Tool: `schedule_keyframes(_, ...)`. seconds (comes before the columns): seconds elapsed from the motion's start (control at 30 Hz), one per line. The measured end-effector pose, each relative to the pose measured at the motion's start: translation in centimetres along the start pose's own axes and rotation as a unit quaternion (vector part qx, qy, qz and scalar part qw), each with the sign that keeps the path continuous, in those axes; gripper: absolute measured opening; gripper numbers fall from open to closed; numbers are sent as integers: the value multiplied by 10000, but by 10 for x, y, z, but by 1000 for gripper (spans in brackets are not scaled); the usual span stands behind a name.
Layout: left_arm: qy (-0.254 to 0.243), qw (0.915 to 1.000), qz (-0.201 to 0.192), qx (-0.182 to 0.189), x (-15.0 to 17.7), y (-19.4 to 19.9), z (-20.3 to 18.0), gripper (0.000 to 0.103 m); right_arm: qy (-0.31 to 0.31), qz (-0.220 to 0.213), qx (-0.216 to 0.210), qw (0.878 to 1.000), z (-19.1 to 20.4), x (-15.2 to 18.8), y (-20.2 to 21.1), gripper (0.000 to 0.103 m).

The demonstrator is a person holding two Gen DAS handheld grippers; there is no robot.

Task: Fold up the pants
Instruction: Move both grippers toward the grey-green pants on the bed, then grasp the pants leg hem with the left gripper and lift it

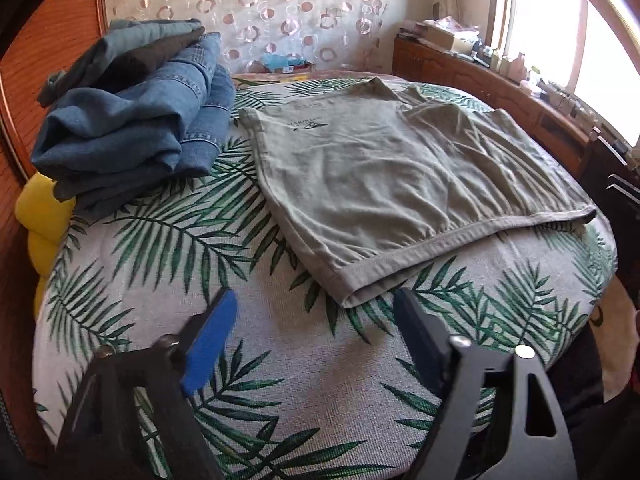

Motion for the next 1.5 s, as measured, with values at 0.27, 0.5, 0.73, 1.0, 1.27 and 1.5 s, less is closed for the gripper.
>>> schedule_keyframes(0.27, 120, 9995, -64, 299, -5, 3, -5, 34, -27, 36, 11, 10000, -3, 0, -3, 95)
schedule_keyframes(0.5, 9, 9993, -186, 336, -12, 7, -14, 17, -54, 166, 56, 9998, -7, 1, -12, 95)
schedule_keyframes(0.73, 12, 9991, -261, 340, -22, 9, -12, 12, -60, 460, 101, 9989, -19, 7, -33, 84)
schedule_keyframes(1.0, -221, 9978, -437, 436, -47, 14, -28, 8, -298, 622, 148, 9975, -36, 11, -32, 71)
schedule_keyframes(1.27, -586, 9949, -594, 559, -77, 17, -56, 7, -371, 530, 186, 9977, -41, 9, -22, 72)
schedule_keyframes(1.5, -989, 9892, -715, 813, -102, 21, -99, 7, -461, 493, 282, 9973, -53, 10, -19, 71)
Point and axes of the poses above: each gripper's, at about its wrist camera, not at the fingertips, and y roughly against the way its jaws point, z to its left, x to its underside, the point moved 10 cm from there along -y, roughly the way its jaws point, and after that the axes turned 7 degrees about -y, right-handed, at the moved point
